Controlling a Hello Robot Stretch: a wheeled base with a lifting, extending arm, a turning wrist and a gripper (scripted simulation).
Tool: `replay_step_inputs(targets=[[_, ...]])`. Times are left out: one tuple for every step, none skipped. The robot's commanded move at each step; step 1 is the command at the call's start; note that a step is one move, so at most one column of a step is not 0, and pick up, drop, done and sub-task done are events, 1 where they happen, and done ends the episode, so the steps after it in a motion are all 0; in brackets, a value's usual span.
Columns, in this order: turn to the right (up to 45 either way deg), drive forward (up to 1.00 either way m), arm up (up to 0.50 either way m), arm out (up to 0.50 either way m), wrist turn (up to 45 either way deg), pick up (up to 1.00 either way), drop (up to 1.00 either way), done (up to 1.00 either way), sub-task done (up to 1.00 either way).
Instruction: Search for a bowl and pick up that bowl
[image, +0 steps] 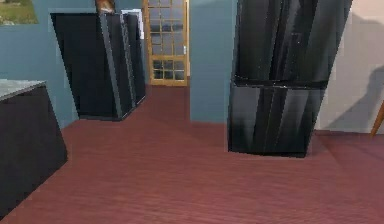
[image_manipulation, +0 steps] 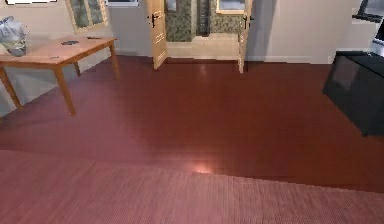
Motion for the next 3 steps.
replay_step_inputs(targets=[[45.0,0.00,0.00,0.00,0.0,0.00,0.00,0.00,0.00],[45.0,0.00,0.00,0.00,0.0,0.00,0.00,0.00,0.00],[0.0,0.05,0.00,0.00,0.0,0.00,0.00,0.00,0.00]])
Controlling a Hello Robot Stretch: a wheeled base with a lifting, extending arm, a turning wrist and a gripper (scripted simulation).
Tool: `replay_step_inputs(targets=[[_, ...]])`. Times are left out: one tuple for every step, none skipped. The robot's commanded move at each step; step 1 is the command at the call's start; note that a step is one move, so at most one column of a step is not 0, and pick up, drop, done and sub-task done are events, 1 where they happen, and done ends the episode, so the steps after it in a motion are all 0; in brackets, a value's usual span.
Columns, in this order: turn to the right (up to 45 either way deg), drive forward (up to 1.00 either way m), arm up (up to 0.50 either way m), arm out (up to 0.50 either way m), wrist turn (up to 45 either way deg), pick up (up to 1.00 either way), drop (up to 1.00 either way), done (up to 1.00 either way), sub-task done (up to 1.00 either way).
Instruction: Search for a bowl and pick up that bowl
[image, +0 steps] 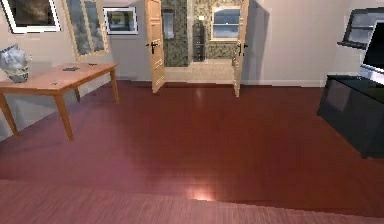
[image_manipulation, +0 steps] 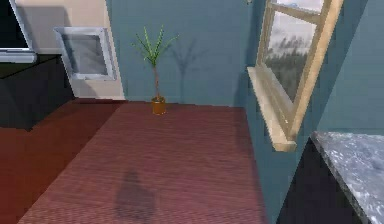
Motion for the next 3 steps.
replay_step_inputs(targets=[[-45.0,0.00,0.00,0.00,0.0,0.00,0.00,0.00,0.00],[-33.0,0.00,0.00,0.00,0.0,0.00,0.00,0.00,0.00],[0.0,0.15,0.00,0.00,0.0,0.00,0.00,0.00,0.00]])
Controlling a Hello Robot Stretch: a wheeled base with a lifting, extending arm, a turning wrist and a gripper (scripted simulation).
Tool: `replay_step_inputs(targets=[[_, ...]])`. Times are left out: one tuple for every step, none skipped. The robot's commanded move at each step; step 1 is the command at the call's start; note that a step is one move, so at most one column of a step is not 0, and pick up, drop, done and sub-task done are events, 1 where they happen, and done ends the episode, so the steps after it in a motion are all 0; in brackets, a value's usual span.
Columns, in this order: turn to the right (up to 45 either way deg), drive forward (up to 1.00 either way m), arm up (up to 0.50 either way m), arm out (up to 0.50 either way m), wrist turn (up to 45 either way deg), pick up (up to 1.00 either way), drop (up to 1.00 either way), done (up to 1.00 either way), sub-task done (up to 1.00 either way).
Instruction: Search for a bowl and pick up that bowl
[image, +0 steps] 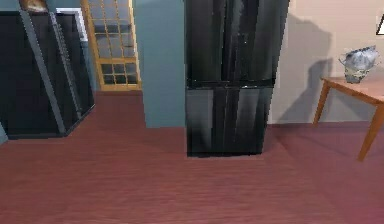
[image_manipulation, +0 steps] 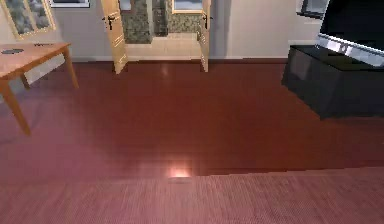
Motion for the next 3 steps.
replay_step_inputs(targets=[[-45.0,0.00,0.00,0.00,0.0,0.00,0.00,0.00,0.00],[-33.0,0.00,0.00,0.00,0.0,0.00,0.00,0.00,0.00],[0.0,1.00,0.00,0.00,0.0,0.00,0.00,0.00,0.00]])
